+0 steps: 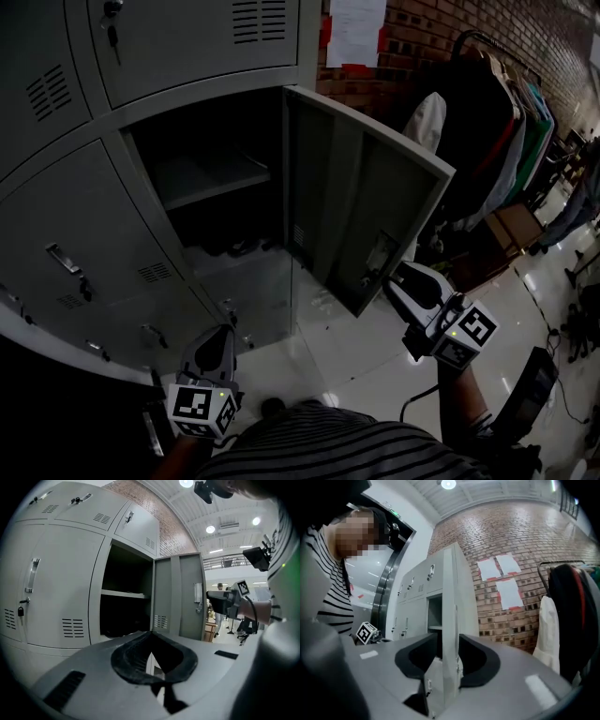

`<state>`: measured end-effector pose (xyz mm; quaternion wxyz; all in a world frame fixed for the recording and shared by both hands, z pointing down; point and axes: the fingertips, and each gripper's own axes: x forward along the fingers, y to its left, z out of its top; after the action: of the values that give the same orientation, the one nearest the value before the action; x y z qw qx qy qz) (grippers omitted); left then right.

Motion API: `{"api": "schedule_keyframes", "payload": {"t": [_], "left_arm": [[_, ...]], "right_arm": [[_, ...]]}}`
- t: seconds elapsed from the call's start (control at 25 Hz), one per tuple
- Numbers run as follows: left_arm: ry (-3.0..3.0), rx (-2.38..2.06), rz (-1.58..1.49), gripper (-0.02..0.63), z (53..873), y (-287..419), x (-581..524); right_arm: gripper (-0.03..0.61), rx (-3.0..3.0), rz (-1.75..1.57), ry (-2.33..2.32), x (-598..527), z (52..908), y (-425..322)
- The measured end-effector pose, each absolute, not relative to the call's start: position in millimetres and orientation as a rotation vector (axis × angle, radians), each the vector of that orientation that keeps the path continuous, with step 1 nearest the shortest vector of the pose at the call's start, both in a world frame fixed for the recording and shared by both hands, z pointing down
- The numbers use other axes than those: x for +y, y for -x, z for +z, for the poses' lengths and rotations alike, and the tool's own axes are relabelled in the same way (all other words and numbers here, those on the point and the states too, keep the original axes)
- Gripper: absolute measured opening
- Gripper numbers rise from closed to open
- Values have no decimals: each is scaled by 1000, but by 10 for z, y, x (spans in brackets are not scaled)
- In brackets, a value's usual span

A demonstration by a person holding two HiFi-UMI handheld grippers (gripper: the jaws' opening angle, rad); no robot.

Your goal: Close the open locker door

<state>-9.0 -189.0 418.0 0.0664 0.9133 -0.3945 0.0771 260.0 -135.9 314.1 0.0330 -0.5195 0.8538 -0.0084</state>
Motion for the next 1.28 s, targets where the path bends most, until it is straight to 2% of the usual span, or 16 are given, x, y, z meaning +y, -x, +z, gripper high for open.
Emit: {"api": "schedule_keyframes", "payload": {"t": [0.36,0.6,0.92,1.28], "left_arm": [[-2723,-1276,230,3,4131,243,-1871],[-2695,-1344,191,3,4037,420,-1846],[-2638,-1495,157,3,3936,933,-1960],[-2532,-1608,192,3,3999,1526,-2200]], "right_arm": [[95,2791,-5,1350,-1243,3117,-1835],[91,2920,-25,1072,-1331,3142,-1096],[91,3015,3,875,-1791,3146,-270],[87,3015,9,859,-2584,3156,197]]}}
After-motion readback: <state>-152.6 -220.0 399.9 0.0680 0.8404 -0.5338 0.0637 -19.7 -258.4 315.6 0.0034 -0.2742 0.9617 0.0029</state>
